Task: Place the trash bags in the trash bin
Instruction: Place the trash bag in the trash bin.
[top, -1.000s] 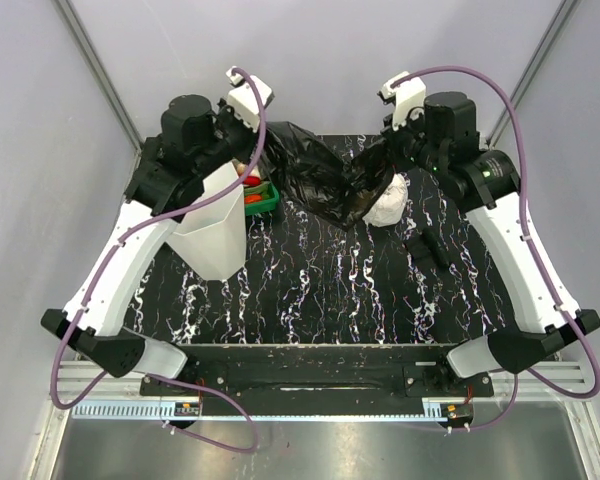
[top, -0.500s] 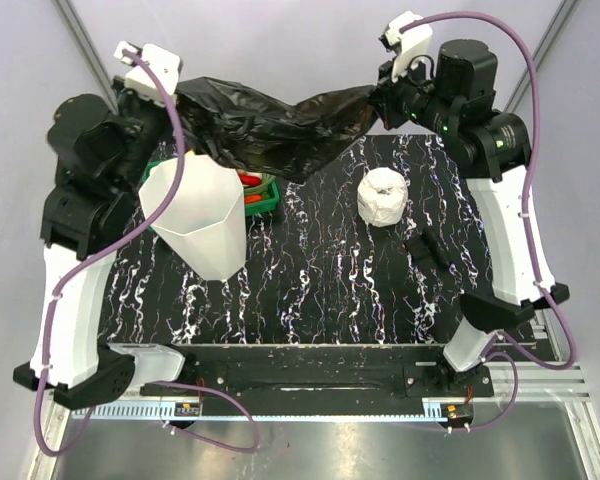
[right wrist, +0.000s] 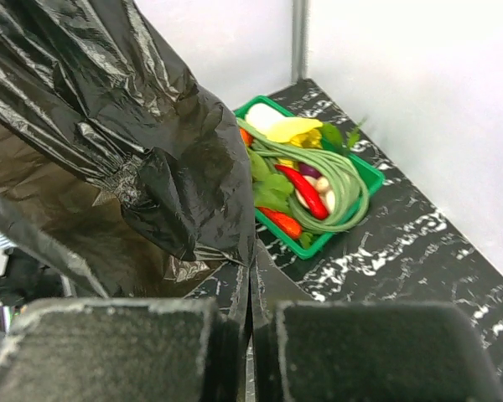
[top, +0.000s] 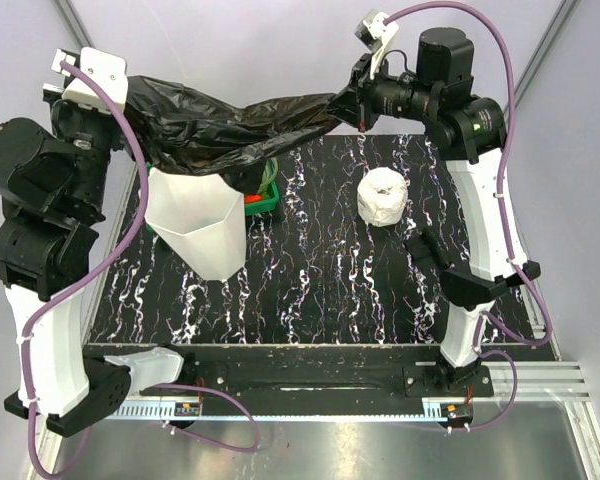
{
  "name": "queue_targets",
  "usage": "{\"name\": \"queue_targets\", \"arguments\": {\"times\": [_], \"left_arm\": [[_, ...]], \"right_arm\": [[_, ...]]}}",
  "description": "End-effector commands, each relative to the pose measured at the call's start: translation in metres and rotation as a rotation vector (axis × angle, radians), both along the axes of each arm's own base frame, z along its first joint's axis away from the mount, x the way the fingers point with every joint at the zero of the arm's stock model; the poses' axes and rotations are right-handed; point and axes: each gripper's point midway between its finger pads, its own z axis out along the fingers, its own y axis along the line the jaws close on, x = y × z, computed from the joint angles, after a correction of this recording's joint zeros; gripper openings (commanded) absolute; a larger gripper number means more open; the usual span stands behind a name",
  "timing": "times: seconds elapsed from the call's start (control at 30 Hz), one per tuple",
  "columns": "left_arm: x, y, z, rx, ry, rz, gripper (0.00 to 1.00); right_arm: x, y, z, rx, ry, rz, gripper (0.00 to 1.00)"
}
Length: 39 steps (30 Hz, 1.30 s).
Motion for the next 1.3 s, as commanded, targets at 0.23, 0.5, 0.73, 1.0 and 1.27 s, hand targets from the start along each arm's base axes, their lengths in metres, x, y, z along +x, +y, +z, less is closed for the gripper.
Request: {"name": "queue_targets", "arguments": {"times": [0.23, 0.5, 0.73, 1.0, 1.27], "left_arm": [[-0.015, 0.031, 0.021, 0.045, -0.08, 0.155, 0.0], [0.01, 0.042, 0.023, 0.122, -0.107, 0.28, 0.0], [0.023, 0.059, 0.026, 0.177, -0.111, 0.387, 0.0], [0.019, 0.077, 0.024, 0.212, -0.115, 0.494, 0.0], [0.042, 0.07, -0.029, 0.271, 0.018, 0.447, 0.0]], "right_arm": [[-0.025, 0.031, 0.013, 0.061, -0.023, 0.185, 0.0], [-0.017, 0.04, 0.001, 0.034, -0.024, 0.168, 0.0], [0.0, 0.055, -0.022, -0.009, -0.027, 0.18, 0.0], [0.009, 0.084, -0.034, -0.009, -0.064, 0.228, 0.0], [0.007, 0.109, -0.063, -0.068, -0.045, 0.244, 0.0]]}}
